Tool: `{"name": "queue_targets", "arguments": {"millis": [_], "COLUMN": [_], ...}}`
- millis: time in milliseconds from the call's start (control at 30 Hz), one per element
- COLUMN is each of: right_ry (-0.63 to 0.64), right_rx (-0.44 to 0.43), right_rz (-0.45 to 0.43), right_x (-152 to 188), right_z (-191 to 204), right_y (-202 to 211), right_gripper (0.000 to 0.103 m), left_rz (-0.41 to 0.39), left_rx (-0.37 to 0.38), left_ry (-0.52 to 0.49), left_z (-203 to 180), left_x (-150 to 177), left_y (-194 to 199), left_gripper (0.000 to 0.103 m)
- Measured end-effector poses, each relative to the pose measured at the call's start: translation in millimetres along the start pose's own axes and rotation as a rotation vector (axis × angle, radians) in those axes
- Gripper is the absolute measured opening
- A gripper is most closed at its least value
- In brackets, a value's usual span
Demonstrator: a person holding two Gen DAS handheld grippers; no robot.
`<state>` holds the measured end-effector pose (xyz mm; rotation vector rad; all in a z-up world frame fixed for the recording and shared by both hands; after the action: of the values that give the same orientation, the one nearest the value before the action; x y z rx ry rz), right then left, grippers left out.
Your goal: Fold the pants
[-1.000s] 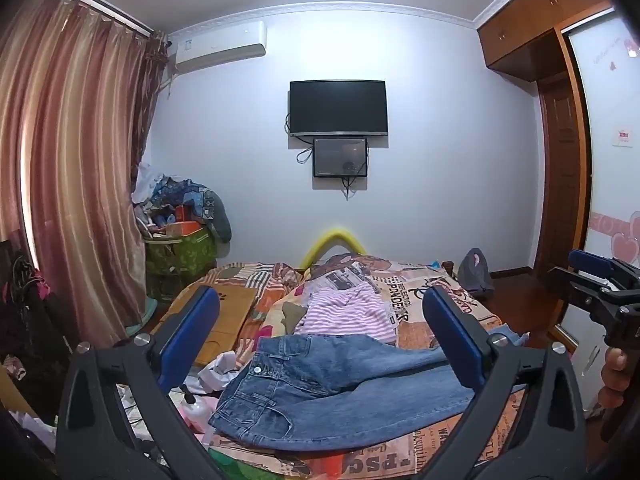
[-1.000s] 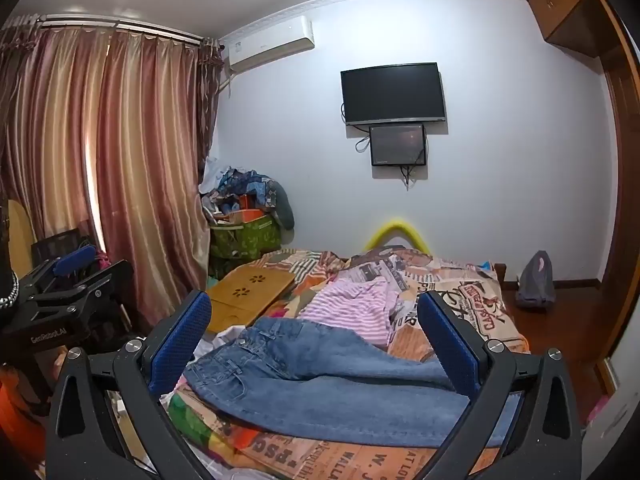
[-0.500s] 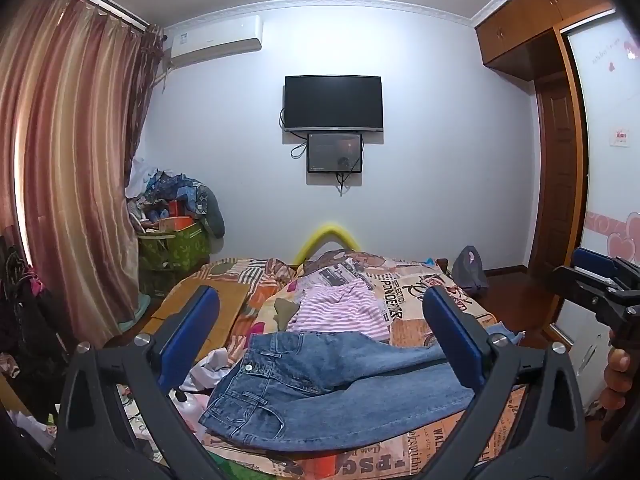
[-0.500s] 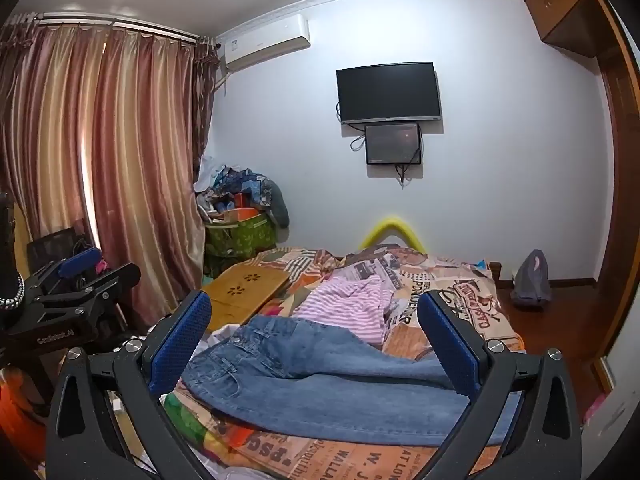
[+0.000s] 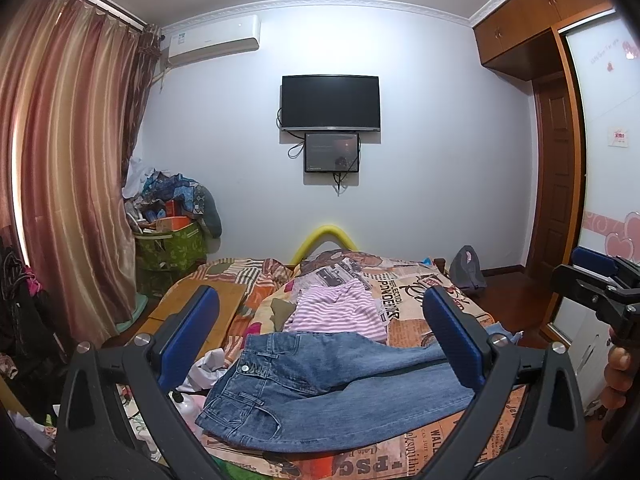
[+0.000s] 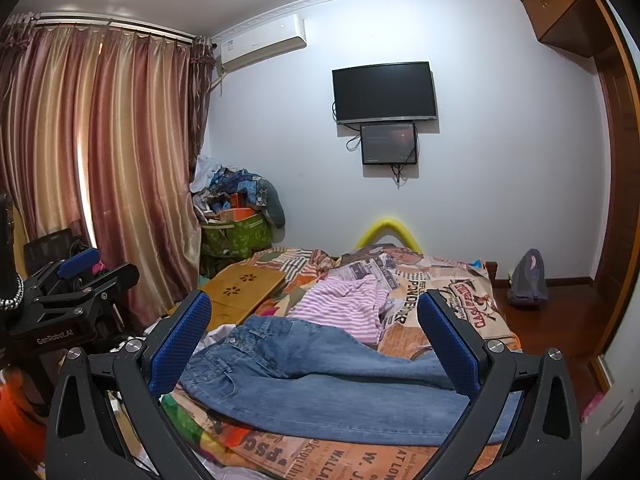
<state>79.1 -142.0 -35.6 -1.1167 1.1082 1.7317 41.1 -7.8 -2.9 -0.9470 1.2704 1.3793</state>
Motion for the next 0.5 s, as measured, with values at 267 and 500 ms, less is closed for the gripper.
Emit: {"name": "queue_targets", "arguments": {"millis": [267, 500], "right_ry": [0.001, 0.003], "right_rx": [0.001, 0.006], "right_rz": [-0.004, -0.01], "right_x": [-1.5, -1.6], "right_z": [-0.4, -2.7], "right_y": [1.8, 2.3], "right_gripper": [0.103, 0.103], "left_rz": [-0.002, -0.007], "left_rx": [0.003, 0.006], "left_ry": [0.002, 0.003], "left_z": [-2.3, -3.4], "left_x": [-1.1, 0.8], "left_y": [-1.1, -1.8], "left_gripper": [0.103, 0.103]}}
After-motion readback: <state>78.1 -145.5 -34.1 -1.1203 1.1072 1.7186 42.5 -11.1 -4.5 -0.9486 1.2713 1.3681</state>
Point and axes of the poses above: each gripper's, at about its wrist camera, not at the fingertips, and y roughly against the way its jaws point, z to its left, x to its underside, the point moved 3 cm from there along -y, roughly the way its jaws point, and after that the axes turned 8 degrees about -y, right-handed, at the moved point
